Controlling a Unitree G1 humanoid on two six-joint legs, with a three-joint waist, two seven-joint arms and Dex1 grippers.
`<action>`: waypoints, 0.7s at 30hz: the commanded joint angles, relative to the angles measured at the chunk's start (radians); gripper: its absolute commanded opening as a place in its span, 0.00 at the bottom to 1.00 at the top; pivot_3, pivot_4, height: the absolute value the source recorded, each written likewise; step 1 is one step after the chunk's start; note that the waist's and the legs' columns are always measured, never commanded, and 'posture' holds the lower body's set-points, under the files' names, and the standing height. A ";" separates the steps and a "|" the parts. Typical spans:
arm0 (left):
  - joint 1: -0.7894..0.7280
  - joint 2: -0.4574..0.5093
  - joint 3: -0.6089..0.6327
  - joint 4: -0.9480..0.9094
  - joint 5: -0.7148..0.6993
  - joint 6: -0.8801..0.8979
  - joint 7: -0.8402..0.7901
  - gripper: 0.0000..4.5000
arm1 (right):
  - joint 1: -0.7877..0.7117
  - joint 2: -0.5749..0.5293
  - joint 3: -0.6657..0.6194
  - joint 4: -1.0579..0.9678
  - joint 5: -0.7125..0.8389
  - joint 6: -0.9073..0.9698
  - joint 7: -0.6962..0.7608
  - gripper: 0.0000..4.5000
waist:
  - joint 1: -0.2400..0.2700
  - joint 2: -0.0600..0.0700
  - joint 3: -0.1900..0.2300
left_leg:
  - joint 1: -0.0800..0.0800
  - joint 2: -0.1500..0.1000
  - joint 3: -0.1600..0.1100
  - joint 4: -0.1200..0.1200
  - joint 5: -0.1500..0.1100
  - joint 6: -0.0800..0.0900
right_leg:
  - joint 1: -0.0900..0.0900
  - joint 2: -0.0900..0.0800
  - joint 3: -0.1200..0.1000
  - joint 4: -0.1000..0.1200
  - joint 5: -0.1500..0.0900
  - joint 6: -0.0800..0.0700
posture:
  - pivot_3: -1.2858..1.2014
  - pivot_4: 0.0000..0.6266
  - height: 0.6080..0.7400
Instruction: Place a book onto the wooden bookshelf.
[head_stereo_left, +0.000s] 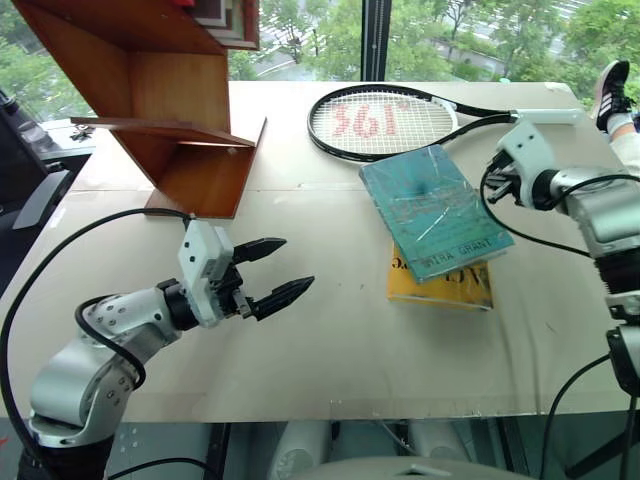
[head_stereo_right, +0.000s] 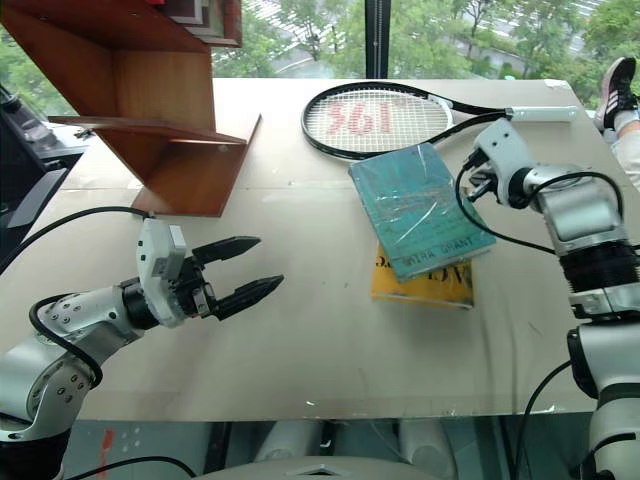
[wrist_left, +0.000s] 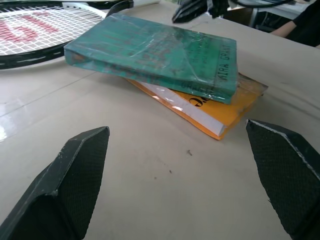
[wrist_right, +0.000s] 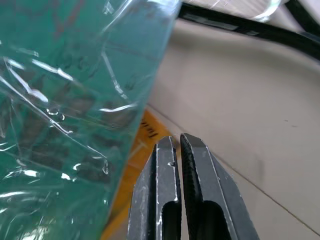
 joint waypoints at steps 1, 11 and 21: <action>0.032 -0.001 0.047 -0.052 -0.005 -0.016 0.021 1.00 | -0.037 0.003 0.009 0.075 -0.042 -0.145 0.116 0.01 | 0.002 0.000 0.000 | -0.001 0.000 0.000 0.000 0.000 0.000 | -0.001 0.000 0.000 0.000 0.000 0.000 | 0.52 0.24 1.00; 0.091 0.004 0.047 -0.054 0.030 -0.034 0.040 1.00 | 0.166 -0.041 -0.121 -0.222 -0.020 -0.201 0.134 0.01 | 0.005 0.000 0.000 | -0.001 0.001 0.001 0.000 0.000 0.000 | -0.005 0.001 0.002 0.006 0.000 0.000 | 0.52 0.24 1.00; -0.163 0.001 -0.005 0.216 -0.085 0.155 0.019 1.00 | 0.984 -0.095 -0.797 -0.991 0.477 -0.163 0.321 0.80 | 0.028 0.002 0.000 | -0.001 0.000 -0.003 0.002 -0.003 0.005 | -0.001 0.001 -0.002 0.005 0.000 0.000 | 0.52 0.24 1.00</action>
